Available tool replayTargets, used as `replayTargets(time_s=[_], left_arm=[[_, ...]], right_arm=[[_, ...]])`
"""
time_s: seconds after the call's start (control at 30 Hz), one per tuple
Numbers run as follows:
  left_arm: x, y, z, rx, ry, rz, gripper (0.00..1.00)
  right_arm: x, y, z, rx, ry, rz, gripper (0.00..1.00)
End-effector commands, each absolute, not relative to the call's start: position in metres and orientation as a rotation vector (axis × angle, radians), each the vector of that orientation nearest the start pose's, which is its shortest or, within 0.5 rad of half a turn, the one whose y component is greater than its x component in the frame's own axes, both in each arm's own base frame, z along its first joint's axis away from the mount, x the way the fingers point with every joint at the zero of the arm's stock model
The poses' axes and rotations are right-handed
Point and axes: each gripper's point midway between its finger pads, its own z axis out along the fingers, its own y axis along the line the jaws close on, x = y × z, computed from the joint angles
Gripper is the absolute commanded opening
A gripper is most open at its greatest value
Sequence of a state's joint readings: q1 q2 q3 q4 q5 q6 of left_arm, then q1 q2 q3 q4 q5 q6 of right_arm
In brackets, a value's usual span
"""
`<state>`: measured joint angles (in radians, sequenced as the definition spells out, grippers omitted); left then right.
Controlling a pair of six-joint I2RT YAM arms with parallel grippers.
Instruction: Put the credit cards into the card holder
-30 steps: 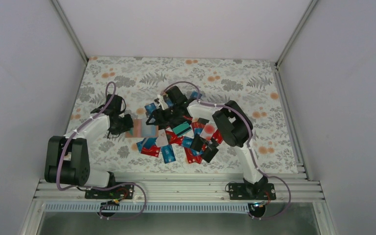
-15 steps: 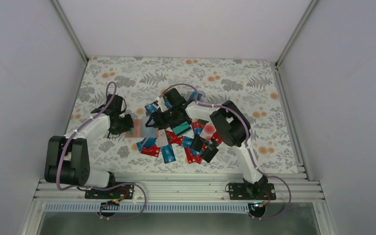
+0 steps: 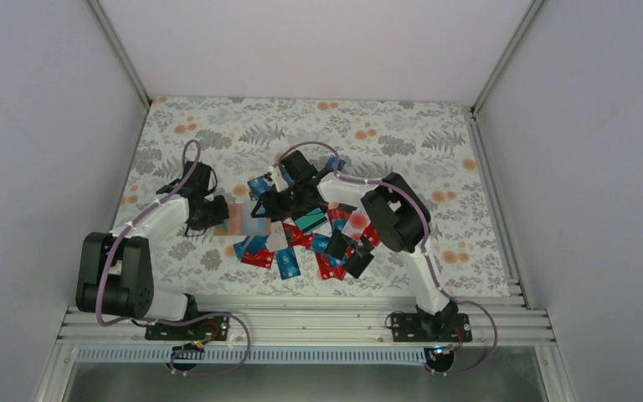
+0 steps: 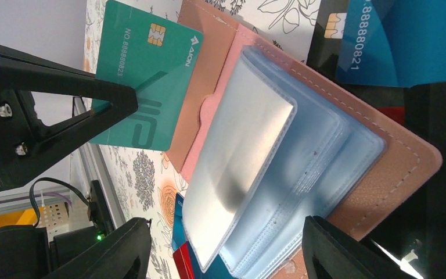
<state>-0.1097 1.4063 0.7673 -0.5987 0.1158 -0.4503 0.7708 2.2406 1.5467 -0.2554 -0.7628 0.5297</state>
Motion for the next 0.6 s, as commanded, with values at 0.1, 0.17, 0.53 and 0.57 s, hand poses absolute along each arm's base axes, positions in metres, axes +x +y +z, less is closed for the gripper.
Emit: replayTargets(time_s=[0.1, 0.17, 0.53, 0.57], left_arm=[[0.280, -0.054, 0.037, -0.450, 2.833, -0.282, 0.02], [0.280, -0.054, 0.038, -0.446, 2.831, -0.279, 0.02], [0.280, -0.055, 0.038, -0.441, 2.832, -0.275, 0.02], [0.280, -0.055, 0.038, -0.441, 2.832, -0.276, 0.02]], right_arm=[[0.292, 0.464, 0.074, -0.733, 2.633, 1.449, 0.66], [0.290, 0.466, 0.075, -0.739, 2.630, 1.450, 0.66], [0.288, 0.472, 0.077, -0.750, 2.627, 1.442, 0.62], [0.288, 0.472, 0.076, -0.751, 2.631, 1.442, 0.62]])
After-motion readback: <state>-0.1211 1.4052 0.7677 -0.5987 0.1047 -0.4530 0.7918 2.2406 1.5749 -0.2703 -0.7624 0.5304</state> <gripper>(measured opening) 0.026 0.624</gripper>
